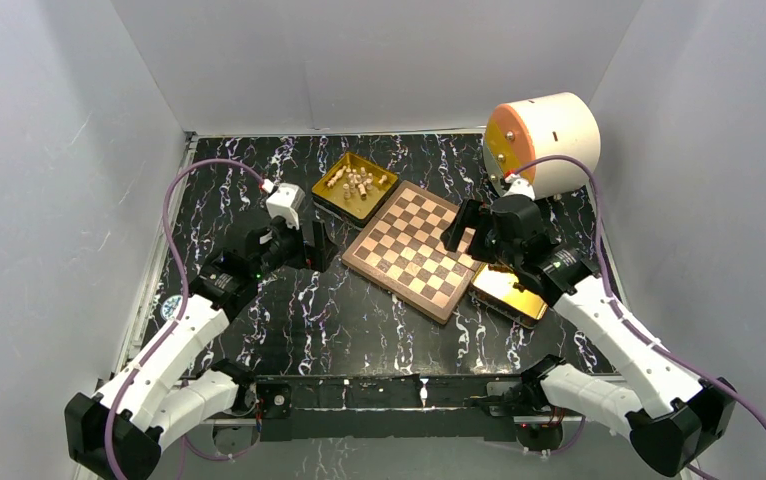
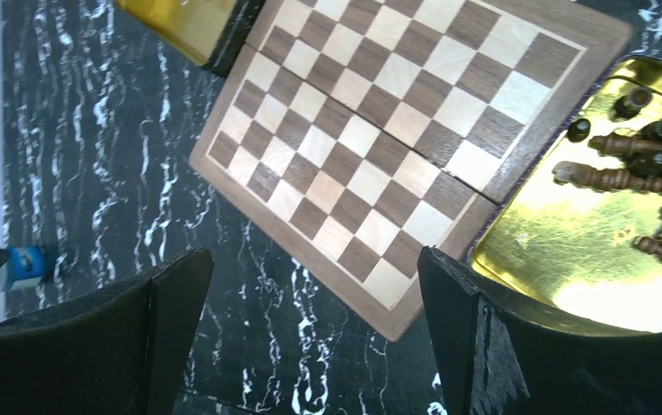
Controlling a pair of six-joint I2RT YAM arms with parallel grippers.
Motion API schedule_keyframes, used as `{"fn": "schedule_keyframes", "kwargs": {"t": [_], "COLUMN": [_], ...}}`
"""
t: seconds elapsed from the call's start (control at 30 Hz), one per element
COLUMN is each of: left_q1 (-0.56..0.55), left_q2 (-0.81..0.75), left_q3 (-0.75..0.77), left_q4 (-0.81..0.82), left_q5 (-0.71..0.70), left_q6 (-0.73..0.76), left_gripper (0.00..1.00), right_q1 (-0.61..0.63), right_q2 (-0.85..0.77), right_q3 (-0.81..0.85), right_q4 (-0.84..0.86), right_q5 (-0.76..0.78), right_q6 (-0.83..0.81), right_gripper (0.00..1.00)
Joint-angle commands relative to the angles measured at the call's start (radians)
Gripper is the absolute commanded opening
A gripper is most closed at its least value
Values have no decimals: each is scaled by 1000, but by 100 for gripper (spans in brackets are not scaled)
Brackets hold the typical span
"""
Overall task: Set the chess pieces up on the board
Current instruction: Pick up the chess piece from the storage box.
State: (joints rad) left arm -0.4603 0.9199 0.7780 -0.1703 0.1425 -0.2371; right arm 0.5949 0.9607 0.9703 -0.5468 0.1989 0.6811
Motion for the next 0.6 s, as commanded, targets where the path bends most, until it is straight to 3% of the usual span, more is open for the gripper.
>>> {"fn": "schedule_keyframes", "kwargs": {"t": [0.0,0.23,0.4,0.57], "left_q1": [-3,-4,-17,-33], "left_q2": [-36,-69,-72,-68], "left_q3": [-31,-34,-38,-40], "left_q4": [37,18,28,27], "left_q5": [-47,-115,-70,-69], "left_q6": [27,41,41,47], "left_gripper": [95,95,95,95], "right_q1": [-3,-25,-101,-232], "right_q2": [29,243,323,354], "right_q3": [33,147,146,107], "right_q4": [8,-168,-144,-111], "right_q5": [119,320,318,269], "right_q6": [-39,-103,-137,-149], "right_gripper": [99,92,65,46]}}
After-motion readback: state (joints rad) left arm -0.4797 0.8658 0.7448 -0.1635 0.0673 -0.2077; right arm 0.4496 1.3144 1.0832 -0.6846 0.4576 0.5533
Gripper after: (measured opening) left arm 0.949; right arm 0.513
